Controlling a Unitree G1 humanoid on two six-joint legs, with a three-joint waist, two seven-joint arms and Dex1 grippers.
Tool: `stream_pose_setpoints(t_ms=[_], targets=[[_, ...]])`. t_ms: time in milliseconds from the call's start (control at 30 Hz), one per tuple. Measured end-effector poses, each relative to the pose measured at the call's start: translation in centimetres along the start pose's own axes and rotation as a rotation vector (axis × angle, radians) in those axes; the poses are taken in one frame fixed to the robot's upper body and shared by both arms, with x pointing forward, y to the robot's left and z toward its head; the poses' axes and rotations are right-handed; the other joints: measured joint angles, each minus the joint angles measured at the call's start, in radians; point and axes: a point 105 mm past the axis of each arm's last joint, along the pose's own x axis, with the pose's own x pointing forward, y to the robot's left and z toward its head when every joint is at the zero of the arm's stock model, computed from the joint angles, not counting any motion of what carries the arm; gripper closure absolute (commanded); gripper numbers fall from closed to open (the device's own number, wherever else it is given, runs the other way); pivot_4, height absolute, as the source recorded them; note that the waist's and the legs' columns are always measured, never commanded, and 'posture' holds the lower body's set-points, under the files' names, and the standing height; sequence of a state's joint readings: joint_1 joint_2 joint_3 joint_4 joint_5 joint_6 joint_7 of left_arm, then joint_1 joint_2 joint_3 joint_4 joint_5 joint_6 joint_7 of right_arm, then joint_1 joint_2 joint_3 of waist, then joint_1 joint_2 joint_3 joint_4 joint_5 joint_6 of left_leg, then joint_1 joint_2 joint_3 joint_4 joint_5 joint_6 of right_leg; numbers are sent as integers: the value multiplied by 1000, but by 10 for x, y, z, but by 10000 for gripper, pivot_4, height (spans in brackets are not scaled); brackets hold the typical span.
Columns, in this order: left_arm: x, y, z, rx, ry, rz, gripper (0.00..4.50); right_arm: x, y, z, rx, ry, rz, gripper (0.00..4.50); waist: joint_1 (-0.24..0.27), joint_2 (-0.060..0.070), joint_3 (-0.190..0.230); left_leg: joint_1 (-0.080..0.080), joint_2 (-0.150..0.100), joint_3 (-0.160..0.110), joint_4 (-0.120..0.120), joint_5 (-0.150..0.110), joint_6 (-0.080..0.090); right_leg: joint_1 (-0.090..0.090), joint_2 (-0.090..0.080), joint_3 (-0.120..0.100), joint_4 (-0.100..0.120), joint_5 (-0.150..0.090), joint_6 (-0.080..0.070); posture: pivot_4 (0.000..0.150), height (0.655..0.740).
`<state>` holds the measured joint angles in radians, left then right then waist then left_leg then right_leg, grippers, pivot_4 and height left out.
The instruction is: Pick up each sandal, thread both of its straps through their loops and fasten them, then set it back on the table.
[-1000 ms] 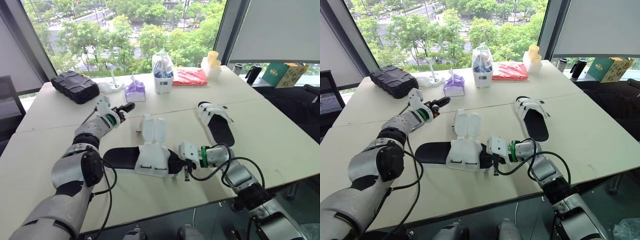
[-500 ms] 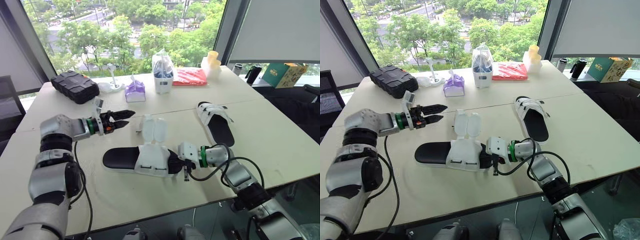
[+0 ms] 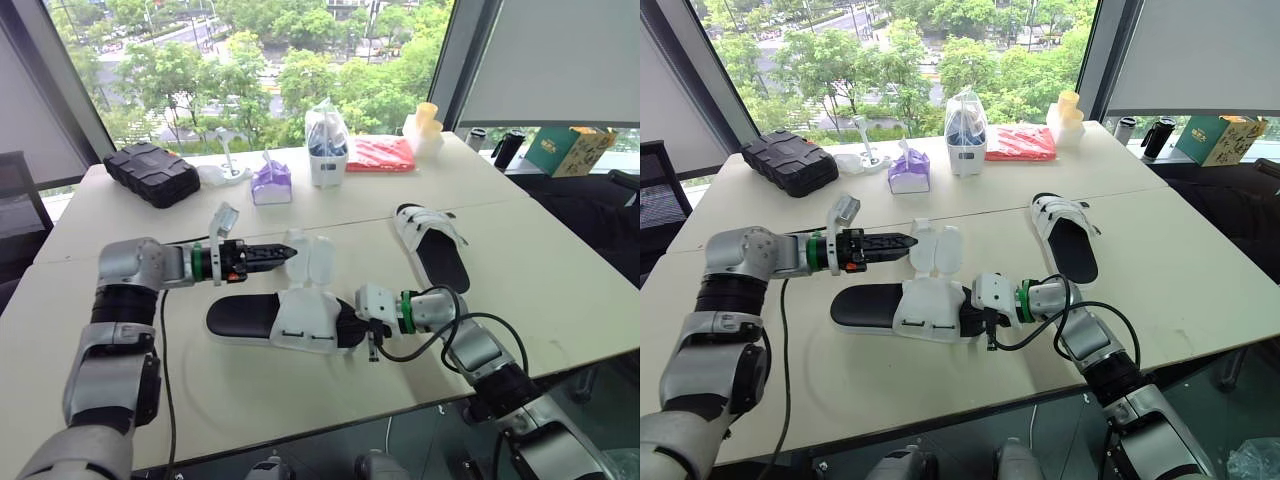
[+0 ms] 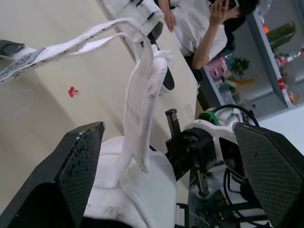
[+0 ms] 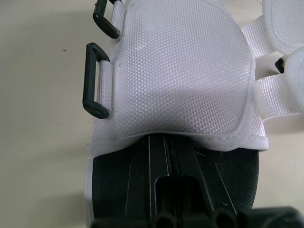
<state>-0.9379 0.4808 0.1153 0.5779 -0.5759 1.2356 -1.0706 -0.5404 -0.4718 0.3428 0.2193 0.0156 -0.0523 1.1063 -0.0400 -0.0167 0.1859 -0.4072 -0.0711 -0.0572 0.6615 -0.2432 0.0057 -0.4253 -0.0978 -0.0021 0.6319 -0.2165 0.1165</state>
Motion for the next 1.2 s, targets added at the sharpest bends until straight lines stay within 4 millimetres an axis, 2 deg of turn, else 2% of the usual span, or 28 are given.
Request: stream_pose_setpoints(t_ms=[133, 267, 633, 833, 1067, 1200], targets=[[22, 12, 9, -52, -71, 29, 0, 0, 0, 0, -1, 2, -1, 44586, 2, 0, 0, 0, 0, 0, 0, 0, 0, 0, 0, 0, 0, 0, 0, 1500, 7400], [34, 19, 17, -106, -138, 51, 0, 0, 0, 0, -3, 1, 0, 44586, -1, 0, 0, 0, 0, 0, 0, 0, 0, 0, 0, 0, 0, 0, 0, 1500, 7400], [42, 27, 42, -192, -327, 82, 0, 0, -1, 0, -4, 3, -3, 44586, 0, 0, 0, 0, 0, 0, 0, 0, 0, 0, 0, 0, 0, 0, 0, 1500, 7400], [41, 25, 52, -170, -369, 90, 0, 0, -1, 0, -5, 5, -3, 44586, 0, 0, 0, 0, 0, 0, 0, 0, 0, 0, 0, 0, 0, 0, 0, 1500, 7400], [40, 29, 54, -168, -394, 107, 0, 0, -1, 0, -10, 8, -4, 44586, 0, 0, 0, 0, 0, 0, 0, 0, 0, 0, 0, 0, 0, 0, 0, 1500, 7400], [38, 27, 65, -155, -433, 117, 0, 0, -1, 1, -12, 9, -5, 44586, 0, 0, 0, 0, 0, 0, 0, 0, 0, 0, 0, 0, 0, 0, 0, 1500, 7400]])
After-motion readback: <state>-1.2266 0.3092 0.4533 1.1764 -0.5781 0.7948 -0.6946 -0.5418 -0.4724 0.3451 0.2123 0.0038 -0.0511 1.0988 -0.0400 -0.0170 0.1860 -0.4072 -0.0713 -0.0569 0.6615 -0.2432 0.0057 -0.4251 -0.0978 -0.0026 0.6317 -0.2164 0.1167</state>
